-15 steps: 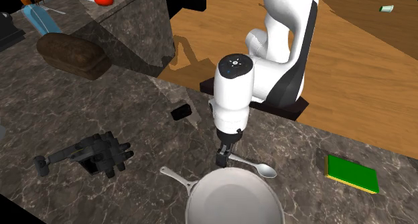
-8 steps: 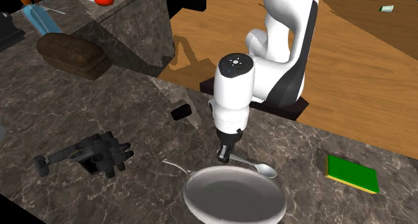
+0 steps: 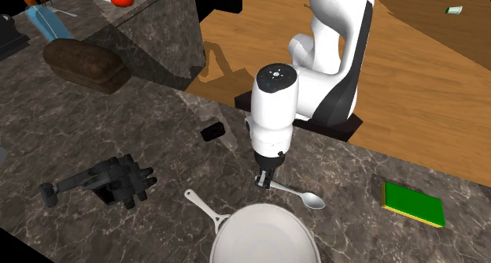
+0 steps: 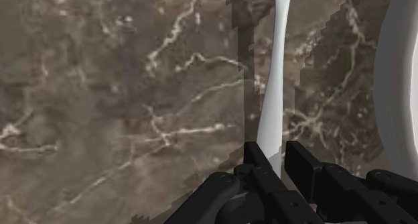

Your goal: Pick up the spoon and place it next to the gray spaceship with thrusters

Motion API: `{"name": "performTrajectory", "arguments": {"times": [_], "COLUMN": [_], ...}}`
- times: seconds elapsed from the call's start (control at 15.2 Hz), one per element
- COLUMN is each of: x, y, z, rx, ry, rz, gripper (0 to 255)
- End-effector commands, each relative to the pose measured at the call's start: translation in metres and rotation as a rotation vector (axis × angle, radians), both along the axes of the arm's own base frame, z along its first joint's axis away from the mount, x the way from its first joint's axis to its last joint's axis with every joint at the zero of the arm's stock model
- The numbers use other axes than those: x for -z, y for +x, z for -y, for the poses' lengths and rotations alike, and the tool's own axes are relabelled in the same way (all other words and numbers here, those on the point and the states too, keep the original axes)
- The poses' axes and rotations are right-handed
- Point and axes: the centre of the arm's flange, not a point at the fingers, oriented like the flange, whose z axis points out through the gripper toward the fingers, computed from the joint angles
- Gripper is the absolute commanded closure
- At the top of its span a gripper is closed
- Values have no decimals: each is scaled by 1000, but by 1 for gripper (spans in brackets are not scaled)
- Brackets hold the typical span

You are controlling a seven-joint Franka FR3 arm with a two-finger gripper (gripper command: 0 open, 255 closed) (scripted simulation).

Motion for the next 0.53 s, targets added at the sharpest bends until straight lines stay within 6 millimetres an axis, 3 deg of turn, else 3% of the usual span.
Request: {"name": "performTrajectory", "arguments": {"times": [0.0,0.46], "x": [-4,-41], "y": [-1,-1], "z": [-1,-1], "rx": [-1,-1], "ry": [-1,-1], "rz": [-3,-3], "gripper": [255,255]}}
